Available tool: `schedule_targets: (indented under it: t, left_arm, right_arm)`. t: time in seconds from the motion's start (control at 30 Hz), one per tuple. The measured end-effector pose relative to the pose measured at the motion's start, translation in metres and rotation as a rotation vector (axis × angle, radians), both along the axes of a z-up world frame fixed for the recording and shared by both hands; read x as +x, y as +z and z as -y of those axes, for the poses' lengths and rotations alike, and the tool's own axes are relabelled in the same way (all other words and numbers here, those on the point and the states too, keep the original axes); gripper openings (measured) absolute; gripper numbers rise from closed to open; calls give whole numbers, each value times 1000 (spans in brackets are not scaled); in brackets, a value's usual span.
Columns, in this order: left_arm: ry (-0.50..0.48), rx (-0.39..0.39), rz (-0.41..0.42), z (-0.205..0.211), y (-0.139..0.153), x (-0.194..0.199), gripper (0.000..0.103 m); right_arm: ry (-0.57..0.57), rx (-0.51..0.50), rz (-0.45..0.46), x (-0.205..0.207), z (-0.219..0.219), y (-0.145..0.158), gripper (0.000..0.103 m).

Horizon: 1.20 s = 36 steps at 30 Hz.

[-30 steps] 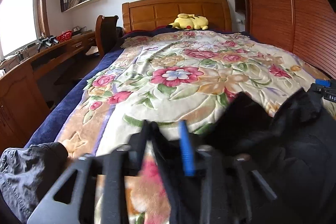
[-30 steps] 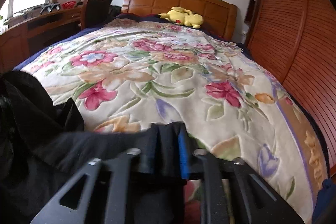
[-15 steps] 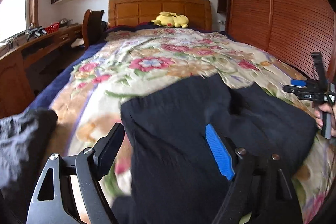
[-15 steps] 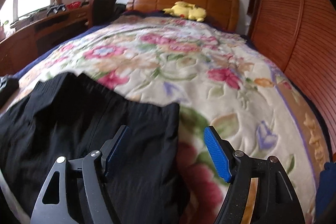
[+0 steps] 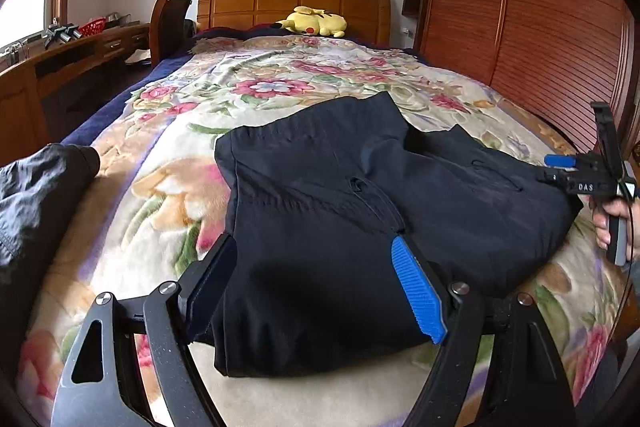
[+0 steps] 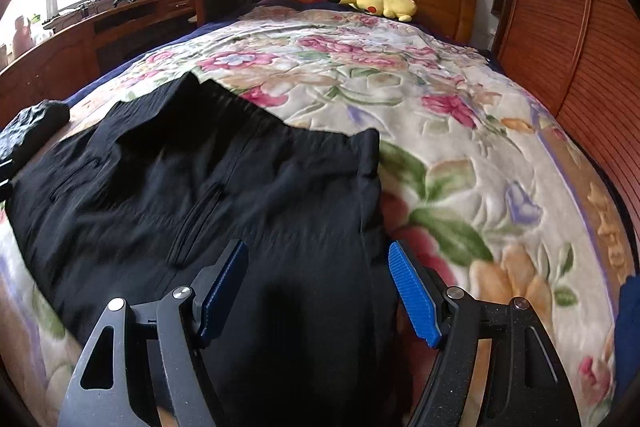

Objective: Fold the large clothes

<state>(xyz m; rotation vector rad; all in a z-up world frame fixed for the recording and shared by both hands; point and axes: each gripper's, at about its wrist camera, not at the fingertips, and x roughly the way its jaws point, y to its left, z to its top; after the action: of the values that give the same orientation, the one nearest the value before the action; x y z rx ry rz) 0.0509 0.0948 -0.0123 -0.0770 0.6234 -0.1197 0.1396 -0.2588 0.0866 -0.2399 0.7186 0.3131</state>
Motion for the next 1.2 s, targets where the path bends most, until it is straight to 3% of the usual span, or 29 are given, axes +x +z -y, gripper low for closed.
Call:
schedule_targets:
  t: [0.37,0.6,0.8,0.87,0.93,1.0,1.1,1.2]
  left_arm:
    - [18,-6,-18,-12,-6,0,80]
    - [27,21,-21,-13,-9,-3,81]
    - [43,29,-34,-20,-12,-5,80]
    - [57,39,-44,-23,-14,-6,80]
    - [69,41,-56,-28,-16,-6,80]
    - [81,34,-76,-35,-19,-5,80]
    - [79,17,-100,-42,-25,-5,81]
    - [74,12,-114,-43,-27,-3,81]
  right_arm:
    - [-87,-3,-36,-11,5,-12,75]
    - [-80,3,-122,-4,0,-24,75]
    - [-27,-18,-128,-9,-4,-26,62]
    - [-20,-17,-99,-14,-3,-25,53]
    - [-11,-35,-63,-21,-6,-24,36]
    - [1,-53,-22,-29,-10,-23,28]
    - [-19,-38,10,-39,-8,-22,27]
    - [-52,3,-11,-37,2,-23,37]
